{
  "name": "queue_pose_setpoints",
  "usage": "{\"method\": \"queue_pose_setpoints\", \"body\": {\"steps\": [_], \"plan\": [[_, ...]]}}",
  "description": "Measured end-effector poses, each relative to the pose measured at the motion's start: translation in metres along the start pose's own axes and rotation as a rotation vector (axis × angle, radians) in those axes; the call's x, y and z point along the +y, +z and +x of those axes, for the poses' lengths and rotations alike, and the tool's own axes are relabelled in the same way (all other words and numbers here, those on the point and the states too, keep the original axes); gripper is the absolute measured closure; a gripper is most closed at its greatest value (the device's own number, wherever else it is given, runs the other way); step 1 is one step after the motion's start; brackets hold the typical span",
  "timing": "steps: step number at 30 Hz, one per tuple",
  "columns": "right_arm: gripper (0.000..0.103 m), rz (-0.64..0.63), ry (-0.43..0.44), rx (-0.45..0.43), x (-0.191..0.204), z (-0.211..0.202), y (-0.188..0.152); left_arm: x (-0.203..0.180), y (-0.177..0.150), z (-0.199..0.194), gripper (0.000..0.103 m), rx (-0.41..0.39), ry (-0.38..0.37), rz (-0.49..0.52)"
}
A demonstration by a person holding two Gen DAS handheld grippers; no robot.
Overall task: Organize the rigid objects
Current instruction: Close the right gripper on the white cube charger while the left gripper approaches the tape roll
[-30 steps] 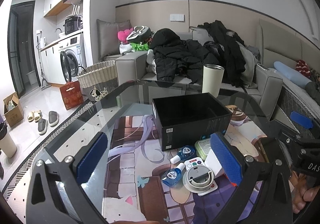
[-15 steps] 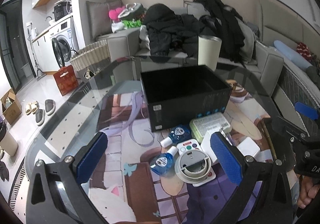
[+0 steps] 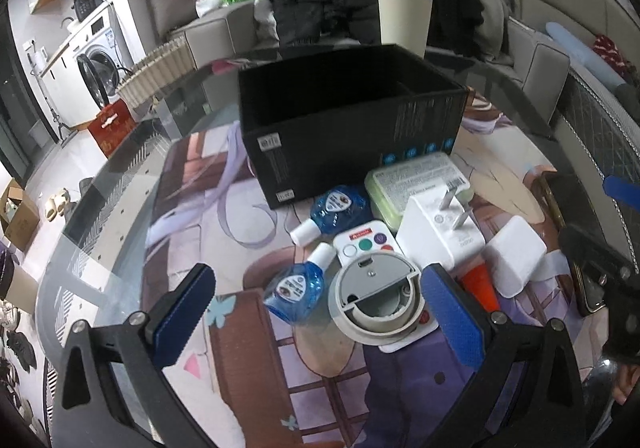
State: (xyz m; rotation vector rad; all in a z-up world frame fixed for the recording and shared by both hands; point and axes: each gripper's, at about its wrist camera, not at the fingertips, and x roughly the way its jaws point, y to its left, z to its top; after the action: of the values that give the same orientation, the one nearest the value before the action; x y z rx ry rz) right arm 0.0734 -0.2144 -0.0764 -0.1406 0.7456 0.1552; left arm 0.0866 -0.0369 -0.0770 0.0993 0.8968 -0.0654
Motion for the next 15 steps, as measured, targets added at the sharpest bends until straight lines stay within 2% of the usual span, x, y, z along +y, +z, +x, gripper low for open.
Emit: {"method": "queue_pose_setpoints", "body": {"steps": [5,11,13,14,15], "plan": [[0.000,-0.004,0.004,0.041,-0.002,0.011,-0.006,-0.007,-0.003,0.006,0.000,0.025,-0.001,0.030],[0.000,-0.010,0.016,0.074,0.000,0.018,-0.010,-0.008,-0.006,0.018,0.003,0.092,-0.012,0.038],[0.000,-0.013,0.020,0.083,0.001,0.021,-0.011,-0.009,-0.005,0.017,0.014,0.087,-0.047,0.037],[0.000,-0.015,0.023,0.087,0.002,0.022,-0.010,-0.011,-0.005,0.014,0.023,0.078,-0.051,0.056],[0.000,-0.019,0.026,0.090,0.003,0.022,-0.011,-0.013,-0.005,0.012,0.035,0.070,-0.045,0.074]]}}
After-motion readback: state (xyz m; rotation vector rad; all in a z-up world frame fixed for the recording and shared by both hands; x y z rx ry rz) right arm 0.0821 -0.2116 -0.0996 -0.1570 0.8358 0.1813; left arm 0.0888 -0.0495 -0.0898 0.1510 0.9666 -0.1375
